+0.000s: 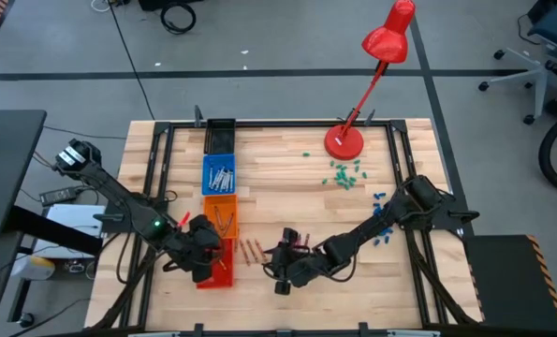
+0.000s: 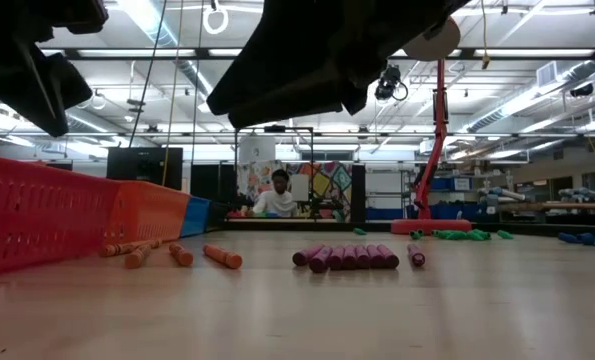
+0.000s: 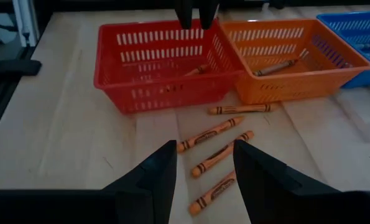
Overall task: Sort crayons
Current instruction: Put the orange crayon into the red bin
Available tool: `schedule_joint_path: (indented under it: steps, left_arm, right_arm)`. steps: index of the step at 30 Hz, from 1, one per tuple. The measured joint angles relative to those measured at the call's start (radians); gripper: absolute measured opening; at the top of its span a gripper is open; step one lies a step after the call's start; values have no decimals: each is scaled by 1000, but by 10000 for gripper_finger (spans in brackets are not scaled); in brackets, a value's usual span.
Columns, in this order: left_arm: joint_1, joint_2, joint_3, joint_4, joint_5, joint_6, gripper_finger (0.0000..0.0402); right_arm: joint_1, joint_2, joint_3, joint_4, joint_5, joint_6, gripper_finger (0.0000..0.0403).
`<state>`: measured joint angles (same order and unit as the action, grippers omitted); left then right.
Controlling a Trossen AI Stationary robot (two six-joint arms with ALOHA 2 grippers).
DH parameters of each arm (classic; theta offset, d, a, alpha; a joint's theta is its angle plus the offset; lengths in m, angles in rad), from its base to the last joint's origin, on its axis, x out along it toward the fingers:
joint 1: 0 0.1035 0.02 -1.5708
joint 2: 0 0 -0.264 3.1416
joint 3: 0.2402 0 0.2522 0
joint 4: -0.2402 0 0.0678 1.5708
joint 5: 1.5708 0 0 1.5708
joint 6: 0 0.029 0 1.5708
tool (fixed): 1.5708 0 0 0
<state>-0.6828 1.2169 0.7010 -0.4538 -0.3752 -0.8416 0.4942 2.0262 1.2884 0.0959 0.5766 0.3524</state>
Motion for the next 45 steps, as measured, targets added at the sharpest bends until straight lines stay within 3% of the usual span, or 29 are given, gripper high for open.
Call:
schedule_joint_path:
  steps: [6, 12, 15, 24, 34, 38, 45]
  left_arm:
    - [0, -1, 0, 8, -38, 26, 101]
    - [-2, -1, 0, 16, -46, 25, 101]
    - [-9, -1, 0, 16, -45, 23, 101]
    - [-11, -1, 0, 16, -49, 18, 101]
    - [-11, -1, 0, 14, -51, 18, 101]
    - [-11, -1, 0, 12, -51, 18, 101]
    - [-11, -1, 0, 11, -51, 18, 101]
  right_arm:
    - [0, 86, 71, -51, 1, 42, 162]
    - [1, 193, 275, -332, 96, 66, 162]
    - [-11, 208, 321, -391, 89, 95, 162]
    - [-70, 253, 329, -450, -42, 196, 162]
    - [-77, 275, 330, -483, -81, 240, 161]
    - [-91, 273, 332, -490, -139, 258, 140]
    - [-115, 271, 333, -493, -255, 260, 63]
